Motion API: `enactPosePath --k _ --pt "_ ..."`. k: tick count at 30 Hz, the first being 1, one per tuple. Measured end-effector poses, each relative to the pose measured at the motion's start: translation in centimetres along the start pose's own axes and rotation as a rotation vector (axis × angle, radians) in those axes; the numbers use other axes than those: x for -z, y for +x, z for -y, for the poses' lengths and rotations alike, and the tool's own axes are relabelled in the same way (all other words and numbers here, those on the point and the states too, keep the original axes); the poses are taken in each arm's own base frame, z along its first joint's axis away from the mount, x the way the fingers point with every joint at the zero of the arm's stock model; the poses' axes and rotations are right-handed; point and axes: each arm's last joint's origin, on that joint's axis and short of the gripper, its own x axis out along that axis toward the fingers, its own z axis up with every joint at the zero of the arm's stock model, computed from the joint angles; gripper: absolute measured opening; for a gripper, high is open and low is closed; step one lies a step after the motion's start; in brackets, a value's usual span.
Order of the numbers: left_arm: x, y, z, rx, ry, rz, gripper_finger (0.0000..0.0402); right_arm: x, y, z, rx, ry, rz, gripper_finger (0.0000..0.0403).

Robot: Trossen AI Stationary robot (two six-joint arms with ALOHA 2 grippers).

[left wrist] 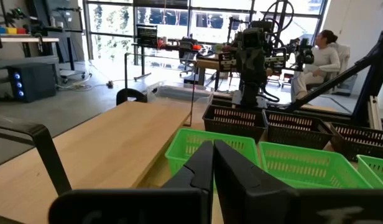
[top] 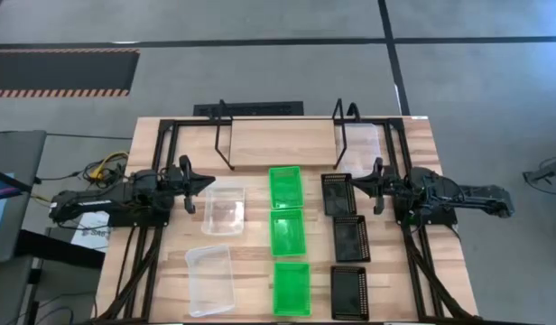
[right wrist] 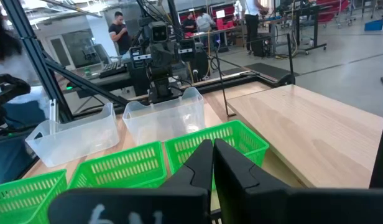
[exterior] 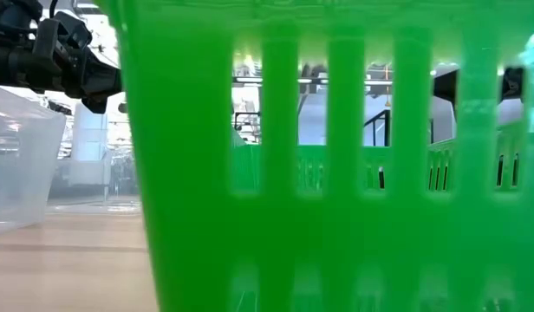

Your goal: Stack baskets on shelf by color

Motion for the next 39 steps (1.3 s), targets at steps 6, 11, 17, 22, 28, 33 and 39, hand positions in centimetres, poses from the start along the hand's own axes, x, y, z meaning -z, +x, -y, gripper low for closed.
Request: enactPosePath --k 6,11,17,22,28,33,39 --pt "-0.01 0.00 0.00 0.000 0.000 0.000 0.0000 0.01 0.00 0.00 0.000 0.000 0.000 0.0037" --pt "0.00 0.00 0.00 0.000 0.000 0.000 0.0000 0.00 0.00 0.00 0.000 0.000 0.000 0.0037" --pt "0.00 0.00 0.00 0.000 0.000 0.000 0.0000 0.00 0.00 0.00 0.000 0.000 0.000 0.0037" --pt "0.01 0.00 0.00 0.000 0.000 0.000 0.0000 0.00 0.00 0.00 0.000 0.000 0.000 0.0037" --pt "0.00 0.00 0.00 0.000 0.000 0.000 0.0000 0.00 0.00 0.00 0.000 0.000 0.000 0.0037" --pt "-0.05 0.00 -0.10 -0.035 0.148 0.005 0.0000 0.00 0.00 0.00 0.000 0.000 0.000 0.0037" --pt "-0.05 0.00 -0.09 -0.031 0.226 0.004 0.0000 -0.01 0.00 0.00 0.001 0.000 0.000 0.0037"
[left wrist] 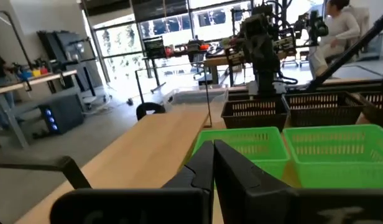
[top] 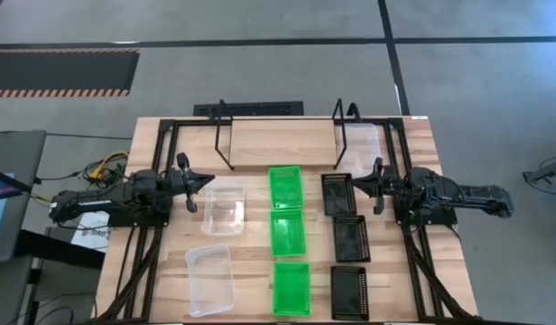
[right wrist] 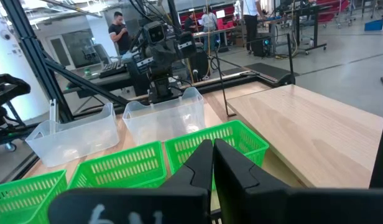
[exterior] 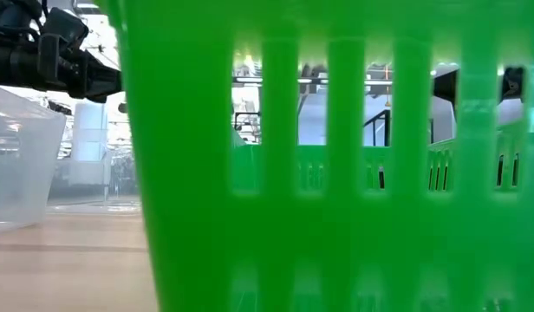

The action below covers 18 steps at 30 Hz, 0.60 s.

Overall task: Stack baskets on shelf by color
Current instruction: Put the top right transparent bin on the shelf

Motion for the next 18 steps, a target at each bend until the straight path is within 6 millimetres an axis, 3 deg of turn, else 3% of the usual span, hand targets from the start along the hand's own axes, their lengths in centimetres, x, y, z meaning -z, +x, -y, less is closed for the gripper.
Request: enactPosePath --k 2,6,11,18 --pt "0.0 0.0 0.0 0.000 -0.057 0.000 0.0000 0.0 0.0 0.0 0.000 0.000 0.000 0.0037" --pt "0.0 0.0 0.1 0.025 -0.414 0.002 0.0000 -0.2 0.0 0.0 -0.005 0.011 0.024 0.0037" --pt "-0.3 0.0 0.0 0.008 -0.807 0.035 0.0000 -1.6 -0.1 -0.3 -0.053 0.251 0.180 0.0037" --pt "-0.3 0.0 -0.2 -0.026 -0.913 0.046 0.0000 -2.6 -0.3 -0.1 -0.029 0.310 0.291 0.0037"
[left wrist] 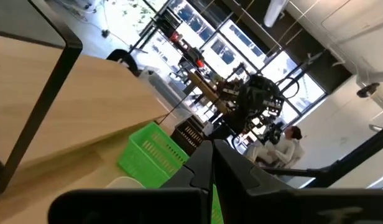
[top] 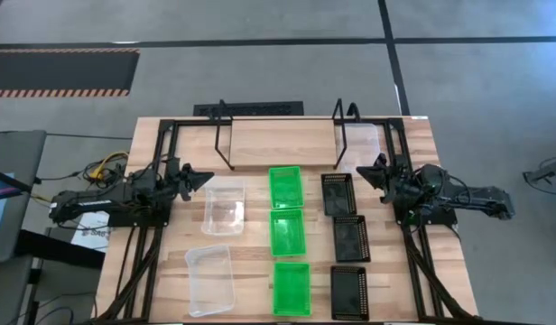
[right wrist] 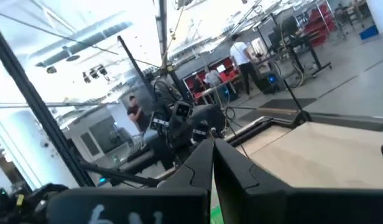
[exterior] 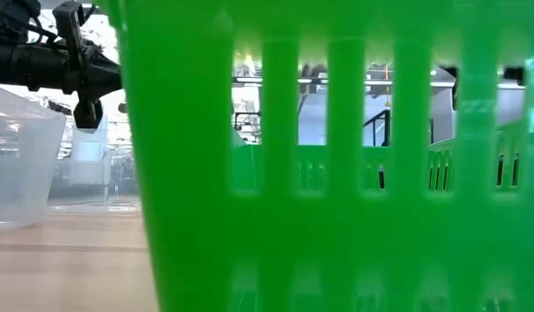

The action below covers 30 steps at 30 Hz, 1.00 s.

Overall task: Stack baskets on shelf by color
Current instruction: Put the top right transparent bin on the shelf

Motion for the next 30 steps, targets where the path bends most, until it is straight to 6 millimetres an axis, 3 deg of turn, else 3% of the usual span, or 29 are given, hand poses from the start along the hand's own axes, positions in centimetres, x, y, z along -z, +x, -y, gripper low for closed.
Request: enactPosePath --k 8,14,18,23,30 --pt "-0.1 0.0 0.1 0.013 0.145 0.008 0.0000 -0.9 0.0 -0.5 -0.052 0.136 0.089 0.0037" --pt "-1.0 -0.1 1.0 0.085 0.200 0.068 0.0000 -3.5 0.0 -1.7 -0.032 0.149 0.119 0.0036" --pt "-2.1 -0.4 2.0 0.082 0.232 0.112 0.0000 -6.8 0.4 -3.2 0.158 0.091 0.019 0.0030" --pt "-3.9 -0.9 3.4 0.035 0.296 0.116 0.0000 -10.7 2.0 -4.9 0.528 -0.005 -0.239 0.0027" --pt "-5.2 -0.7 4.7 -0.002 0.338 0.074 0.0000 -13.4 5.2 -5.6 0.986 -0.072 -0.617 0.0053"
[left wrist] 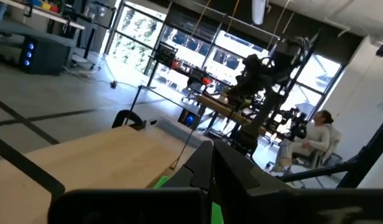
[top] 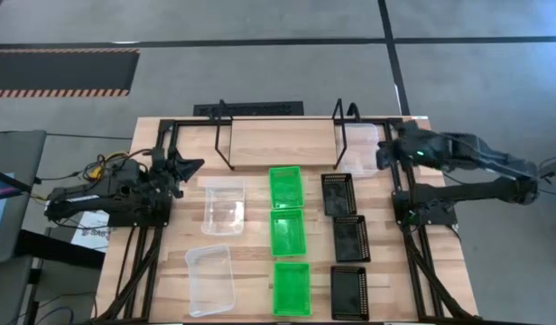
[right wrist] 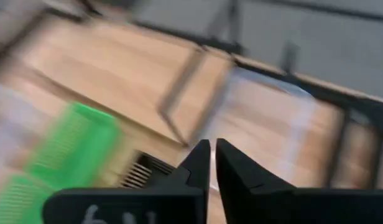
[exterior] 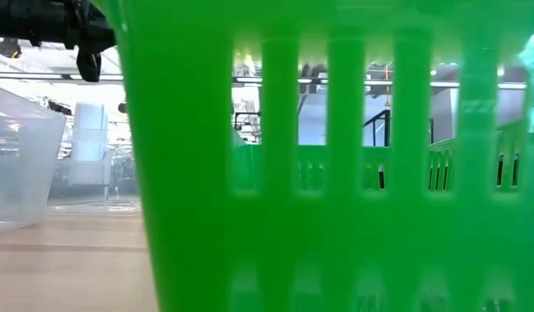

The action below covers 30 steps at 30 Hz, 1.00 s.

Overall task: Stack baskets on shelf by color
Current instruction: Put the top right transparent bin on the shelf

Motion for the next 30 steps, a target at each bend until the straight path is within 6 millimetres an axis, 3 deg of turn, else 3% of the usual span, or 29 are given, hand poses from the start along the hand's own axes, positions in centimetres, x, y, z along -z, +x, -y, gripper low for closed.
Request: enactPosePath --k 4,8,13,17,21,30 --pt "0.0 0.3 0.1 -0.010 0.005 -0.022 0.0000 -1.4 1.1 -0.6 0.169 -0.020 -0.132 0.0091" --pt "0.1 0.5 0.1 -0.017 0.008 -0.034 0.0000 -2.2 3.6 -0.9 0.256 -0.004 -0.242 0.0139" --pt "0.2 0.6 0.1 -0.018 0.028 -0.038 0.0000 -3.1 6.4 0.4 0.372 0.057 -0.392 0.0194" --pt "0.3 0.6 0.0 -0.026 0.034 -0.046 0.0000 -3.6 8.1 2.1 0.371 0.106 -0.463 0.0213" --pt "0.5 0.5 -0.2 -0.066 0.043 -0.068 0.0000 -2.9 10.1 4.0 0.358 0.166 -0.497 0.0212" --pt "0.7 0.5 -0.6 -0.166 0.046 -0.058 0.0000 1.5 14.5 7.1 0.321 0.234 -0.595 0.0204"
